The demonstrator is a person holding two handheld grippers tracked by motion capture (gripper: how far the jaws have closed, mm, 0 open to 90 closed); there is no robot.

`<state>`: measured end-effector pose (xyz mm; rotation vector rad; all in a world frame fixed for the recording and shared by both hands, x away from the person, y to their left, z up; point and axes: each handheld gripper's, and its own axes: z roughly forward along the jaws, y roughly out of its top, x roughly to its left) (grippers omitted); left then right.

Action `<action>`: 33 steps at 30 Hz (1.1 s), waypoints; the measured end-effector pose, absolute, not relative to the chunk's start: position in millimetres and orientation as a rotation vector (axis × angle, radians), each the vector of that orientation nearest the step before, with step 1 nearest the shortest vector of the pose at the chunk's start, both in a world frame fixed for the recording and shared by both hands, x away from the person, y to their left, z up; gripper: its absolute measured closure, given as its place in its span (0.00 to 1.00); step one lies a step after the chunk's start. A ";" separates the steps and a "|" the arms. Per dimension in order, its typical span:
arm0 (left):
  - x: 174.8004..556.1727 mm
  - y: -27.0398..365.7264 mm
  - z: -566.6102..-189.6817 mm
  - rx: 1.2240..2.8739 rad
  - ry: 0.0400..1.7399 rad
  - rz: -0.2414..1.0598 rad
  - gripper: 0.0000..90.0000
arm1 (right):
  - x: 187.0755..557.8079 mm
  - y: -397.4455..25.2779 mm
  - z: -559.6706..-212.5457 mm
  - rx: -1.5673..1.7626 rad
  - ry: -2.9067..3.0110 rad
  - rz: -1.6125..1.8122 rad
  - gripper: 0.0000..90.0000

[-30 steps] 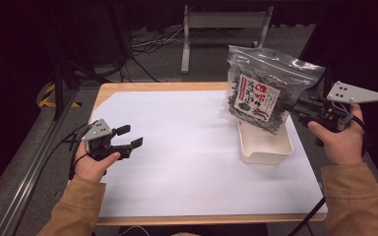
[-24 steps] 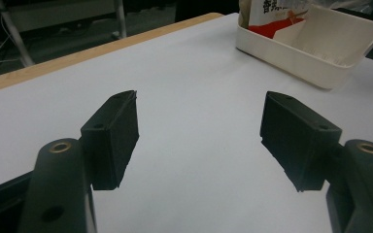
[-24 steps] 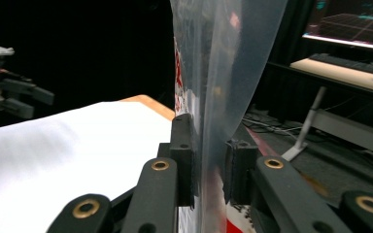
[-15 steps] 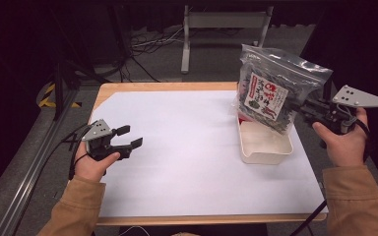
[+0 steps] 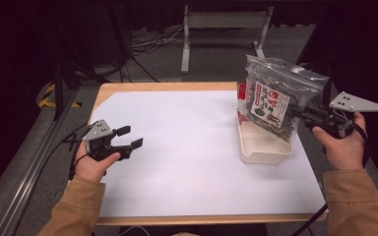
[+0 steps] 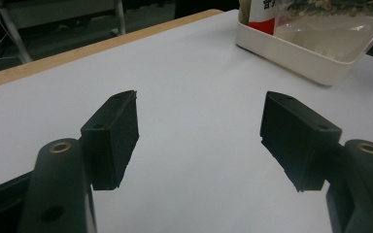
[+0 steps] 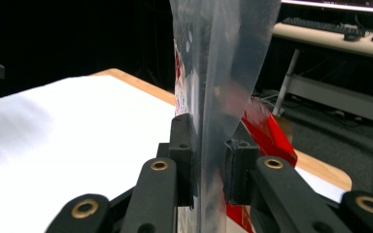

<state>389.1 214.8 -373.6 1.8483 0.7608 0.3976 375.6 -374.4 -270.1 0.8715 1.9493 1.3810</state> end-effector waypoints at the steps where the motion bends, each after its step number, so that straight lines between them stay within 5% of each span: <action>1: 388.8 214.5 -373.9 1.845 0.767 0.392 0.34 | 375.7 -375.0 -271.5 0.881 1.954 1.383 0.86; 33: 389.2 213.5 -375.2 1.852 0.770 0.377 0.34 | 382.5 -368.7 -316.0 0.997 2.097 1.289 0.85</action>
